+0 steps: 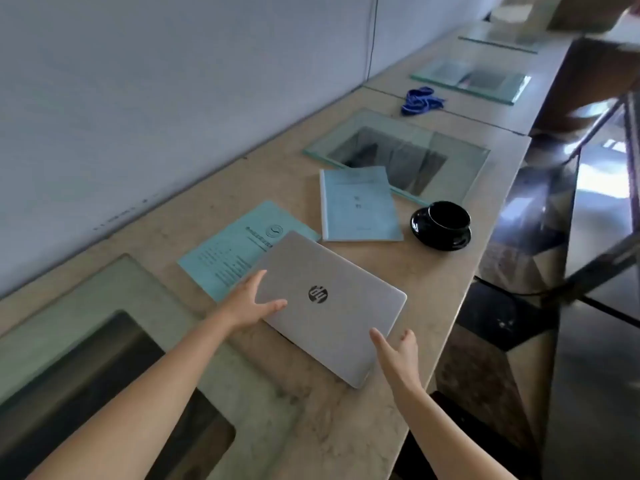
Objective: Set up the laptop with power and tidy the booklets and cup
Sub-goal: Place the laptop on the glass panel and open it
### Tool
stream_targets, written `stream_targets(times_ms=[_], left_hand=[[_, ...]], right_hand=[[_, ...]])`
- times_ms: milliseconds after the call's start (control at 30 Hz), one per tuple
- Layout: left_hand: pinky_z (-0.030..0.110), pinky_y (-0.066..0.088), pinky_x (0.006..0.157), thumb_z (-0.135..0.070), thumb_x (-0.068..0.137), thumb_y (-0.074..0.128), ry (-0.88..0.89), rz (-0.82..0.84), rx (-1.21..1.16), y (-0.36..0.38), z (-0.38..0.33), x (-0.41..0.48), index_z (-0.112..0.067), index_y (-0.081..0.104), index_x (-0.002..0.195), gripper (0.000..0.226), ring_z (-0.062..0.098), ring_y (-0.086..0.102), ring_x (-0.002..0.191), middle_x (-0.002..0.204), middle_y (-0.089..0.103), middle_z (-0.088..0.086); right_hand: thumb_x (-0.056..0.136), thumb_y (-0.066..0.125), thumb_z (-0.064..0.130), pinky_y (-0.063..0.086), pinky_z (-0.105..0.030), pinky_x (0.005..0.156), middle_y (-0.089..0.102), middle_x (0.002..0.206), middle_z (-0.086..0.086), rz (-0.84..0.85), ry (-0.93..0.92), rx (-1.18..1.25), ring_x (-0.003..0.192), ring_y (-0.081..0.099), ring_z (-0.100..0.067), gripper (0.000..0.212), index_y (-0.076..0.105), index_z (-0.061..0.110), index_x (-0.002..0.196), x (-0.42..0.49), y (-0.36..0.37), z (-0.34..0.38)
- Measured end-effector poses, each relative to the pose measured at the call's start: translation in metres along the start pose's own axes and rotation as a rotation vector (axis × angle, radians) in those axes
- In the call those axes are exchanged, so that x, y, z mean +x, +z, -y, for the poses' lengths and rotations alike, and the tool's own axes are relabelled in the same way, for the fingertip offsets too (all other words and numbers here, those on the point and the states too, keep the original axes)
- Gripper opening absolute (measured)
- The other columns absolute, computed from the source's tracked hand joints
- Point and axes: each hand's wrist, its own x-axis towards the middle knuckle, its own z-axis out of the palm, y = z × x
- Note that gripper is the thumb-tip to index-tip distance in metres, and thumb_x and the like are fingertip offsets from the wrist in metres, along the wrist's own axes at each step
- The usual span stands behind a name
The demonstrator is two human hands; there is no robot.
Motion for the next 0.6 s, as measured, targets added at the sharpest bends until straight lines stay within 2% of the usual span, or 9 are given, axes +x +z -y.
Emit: stream_targets(times_ms=[100, 167, 233, 333, 400, 467, 533, 600], left_hand=[[0.045, 0.022, 0.116, -0.056, 0.079, 0.062, -0.121, -0.108, 0.059, 0.000, 0.010, 0.026, -0.015, 0.014, 0.150, 0.095, 0.025, 0.018, 0.145, 0.159, 0.017, 0.007], [0.046, 0.020, 0.116, -0.057, 0.079, 0.062, -0.205, -0.159, 0.116, 0.000, 0.018, 0.041, -0.009, 0.016, 0.149, 0.096, 0.028, 0.017, 0.145, 0.158, 0.018, 0.010], [0.046, 0.021, 0.116, -0.055, 0.079, 0.063, -0.264, -0.163, 0.075, 0.006, 0.021, 0.054, -0.005, 0.019, 0.147, 0.096, 0.032, 0.020, 0.143, 0.156, 0.022, 0.015], [0.044, 0.021, 0.114, -0.059, 0.077, 0.061, -0.320, -0.178, 0.116, 0.007, 0.023, 0.070, -0.003, 0.028, 0.143, 0.093, 0.036, 0.024, 0.140, 0.151, 0.030, 0.020], [0.046, 0.023, 0.113, -0.066, 0.075, 0.059, -0.386, -0.143, 0.132, 0.000, 0.025, 0.079, -0.011, 0.032, 0.143, 0.092, 0.038, 0.025, 0.139, 0.150, 0.032, 0.018], [0.047, 0.027, 0.111, -0.067, 0.073, 0.059, -0.451, -0.101, 0.076, -0.005, 0.029, 0.085, -0.016, 0.037, 0.140, 0.087, 0.037, 0.030, 0.136, 0.146, 0.038, 0.014], [0.045, 0.035, 0.105, -0.058, 0.076, 0.063, -0.482, -0.137, -0.081, -0.003, 0.035, 0.087, -0.014, 0.042, 0.131, 0.074, 0.034, 0.040, 0.127, 0.137, 0.046, 0.013], [0.041, 0.041, 0.095, -0.047, 0.083, 0.061, -0.459, -0.205, -0.261, 0.003, 0.038, 0.084, -0.010, 0.044, 0.117, 0.053, 0.030, 0.048, 0.113, 0.129, 0.051, 0.013]], right_hand=[[0.083, 0.065, 0.039, 0.038, -0.039, 0.089, 0.038, 0.116, -0.005, 0.005, 0.052, 0.014, 0.107, 0.041, -0.021, 0.048, 0.036, 0.013, 0.111, 0.009, 0.008, -0.005], [0.083, 0.064, 0.035, 0.045, -0.047, 0.094, 0.045, 0.117, -0.008, 0.003, 0.077, 0.071, 0.109, 0.047, -0.028, 0.046, 0.042, 0.005, 0.110, 0.014, 0.015, -0.008], [0.083, 0.064, 0.033, 0.046, -0.053, 0.094, 0.047, 0.116, -0.012, -0.013, 0.102, 0.148, 0.107, 0.050, -0.031, 0.038, 0.045, 0.008, 0.103, 0.017, 0.022, -0.005], [0.083, 0.061, 0.034, 0.043, -0.047, 0.092, 0.045, 0.118, -0.009, -0.068, 0.170, 0.132, 0.109, 0.045, -0.031, 0.032, 0.047, 0.010, 0.098, 0.024, 0.029, -0.002], [0.083, 0.058, 0.034, 0.040, -0.042, 0.091, 0.045, 0.121, -0.011, -0.119, 0.212, 0.114, 0.112, 0.041, -0.032, 0.030, 0.049, 0.010, 0.099, 0.028, 0.033, -0.001], [0.084, 0.055, 0.033, 0.038, -0.040, 0.091, 0.043, 0.126, -0.012, -0.146, 0.264, 0.121, 0.118, 0.037, -0.032, 0.034, 0.050, 0.012, 0.110, 0.036, 0.035, 0.002], [0.084, 0.053, 0.033, 0.034, -0.038, 0.088, 0.040, 0.131, -0.013, -0.171, 0.327, 0.139, 0.122, 0.035, -0.033, 0.041, 0.049, 0.015, 0.121, 0.045, 0.035, 0.004], [0.085, 0.053, 0.032, 0.036, -0.037, 0.087, 0.045, 0.128, -0.014, -0.205, 0.365, 0.181, 0.118, 0.042, -0.035, 0.040, 0.053, 0.014, 0.121, 0.053, 0.034, 0.002]])
